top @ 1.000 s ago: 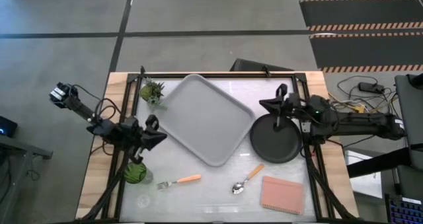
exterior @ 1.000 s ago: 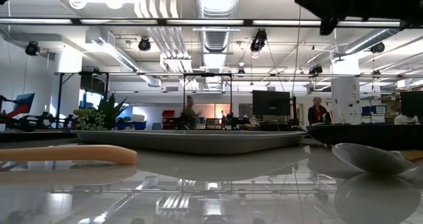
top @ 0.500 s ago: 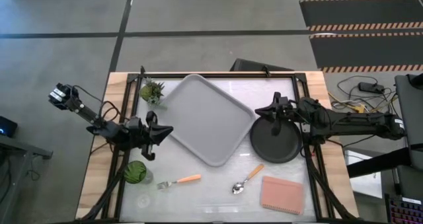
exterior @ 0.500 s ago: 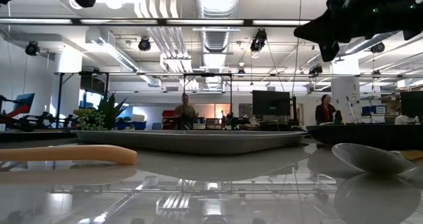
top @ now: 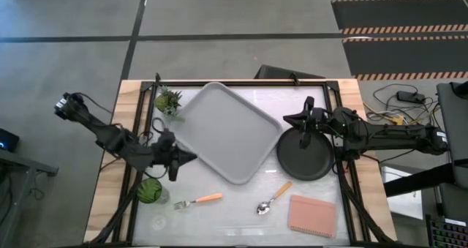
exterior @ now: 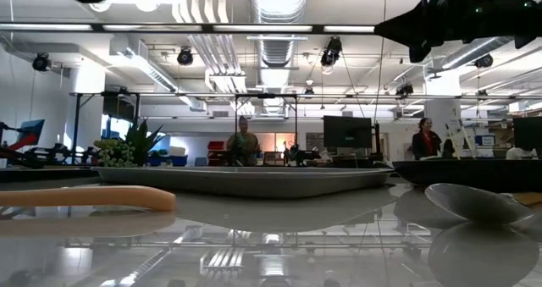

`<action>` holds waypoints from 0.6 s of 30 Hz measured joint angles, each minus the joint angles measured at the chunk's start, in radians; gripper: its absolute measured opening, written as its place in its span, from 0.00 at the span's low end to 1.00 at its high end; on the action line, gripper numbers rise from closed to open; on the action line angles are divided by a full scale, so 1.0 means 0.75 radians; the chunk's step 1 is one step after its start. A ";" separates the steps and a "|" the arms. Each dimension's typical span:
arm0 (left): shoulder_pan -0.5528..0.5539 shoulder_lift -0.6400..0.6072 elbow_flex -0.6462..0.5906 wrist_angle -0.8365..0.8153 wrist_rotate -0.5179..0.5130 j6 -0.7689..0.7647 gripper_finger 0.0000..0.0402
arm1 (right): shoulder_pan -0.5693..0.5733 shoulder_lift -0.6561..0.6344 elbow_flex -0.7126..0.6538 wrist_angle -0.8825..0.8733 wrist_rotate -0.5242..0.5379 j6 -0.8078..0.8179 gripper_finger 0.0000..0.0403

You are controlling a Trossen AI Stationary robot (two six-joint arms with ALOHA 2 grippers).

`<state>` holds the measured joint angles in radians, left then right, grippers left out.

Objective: Pick and place plate/cup/fork/spoon on tray
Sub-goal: Put the green glass on the gray tray

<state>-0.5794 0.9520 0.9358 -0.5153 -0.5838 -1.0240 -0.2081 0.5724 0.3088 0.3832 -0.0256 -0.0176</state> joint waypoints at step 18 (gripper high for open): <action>-0.061 0.173 0.391 -1.152 0.948 -0.024 0.00 | 0.000 0.000 0.000 0.021 0.002 -0.012 0.02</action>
<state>-0.6254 1.0821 1.2288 -1.3790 0.1273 -1.0416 -0.2081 0.5725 0.3088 0.3991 -0.0242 -0.0269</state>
